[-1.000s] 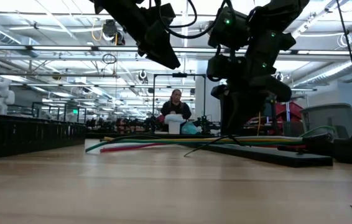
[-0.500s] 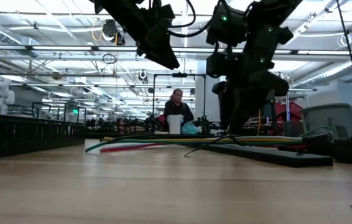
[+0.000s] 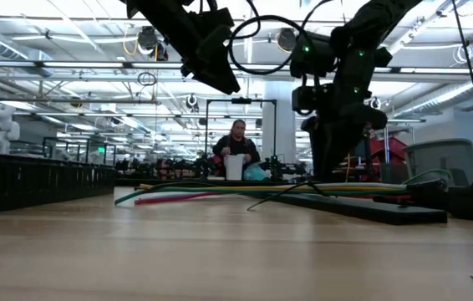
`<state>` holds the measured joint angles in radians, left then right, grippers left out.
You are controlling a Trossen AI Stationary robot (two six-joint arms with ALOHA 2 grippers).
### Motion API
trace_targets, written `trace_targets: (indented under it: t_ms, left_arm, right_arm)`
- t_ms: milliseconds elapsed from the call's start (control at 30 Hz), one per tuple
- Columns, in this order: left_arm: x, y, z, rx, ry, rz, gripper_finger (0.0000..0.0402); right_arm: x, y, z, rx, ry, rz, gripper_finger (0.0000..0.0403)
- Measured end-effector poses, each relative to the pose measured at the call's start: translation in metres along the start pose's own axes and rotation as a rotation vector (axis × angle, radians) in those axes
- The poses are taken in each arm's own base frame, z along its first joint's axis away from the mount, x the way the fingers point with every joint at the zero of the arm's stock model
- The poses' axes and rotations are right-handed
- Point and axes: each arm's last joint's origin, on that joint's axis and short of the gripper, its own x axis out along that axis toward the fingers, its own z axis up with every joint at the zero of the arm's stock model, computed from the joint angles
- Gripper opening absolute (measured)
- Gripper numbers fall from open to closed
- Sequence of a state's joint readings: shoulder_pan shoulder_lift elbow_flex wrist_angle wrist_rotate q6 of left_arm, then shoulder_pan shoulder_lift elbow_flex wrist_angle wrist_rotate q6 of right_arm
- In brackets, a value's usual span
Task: Ziptie cables
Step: Wrap the black zip tie on the cables
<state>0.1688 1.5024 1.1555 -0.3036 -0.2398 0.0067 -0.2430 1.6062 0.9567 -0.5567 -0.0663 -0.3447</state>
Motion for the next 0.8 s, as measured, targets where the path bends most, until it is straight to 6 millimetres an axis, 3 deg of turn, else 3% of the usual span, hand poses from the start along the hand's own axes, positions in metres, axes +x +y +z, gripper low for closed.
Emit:
trace_targets:
  t_ms: [400,567,800]
  left_arm:
    - [0.0,0.0,0.0,0.004,0.0,0.0,0.0189]
    - [0.0,0.0,0.0,0.006,-0.002,0.001,0.0189]
    - [0.0,0.0,0.0,0.005,-0.001,0.001,0.0189]
  right_arm:
    - [0.001,0.004,0.002,0.003,-0.053,0.105,0.0123]
    - [0.001,0.03,0.015,-0.104,-0.115,0.169,0.0123]
    - [0.013,0.054,0.031,-0.198,-0.167,0.072,0.0123]
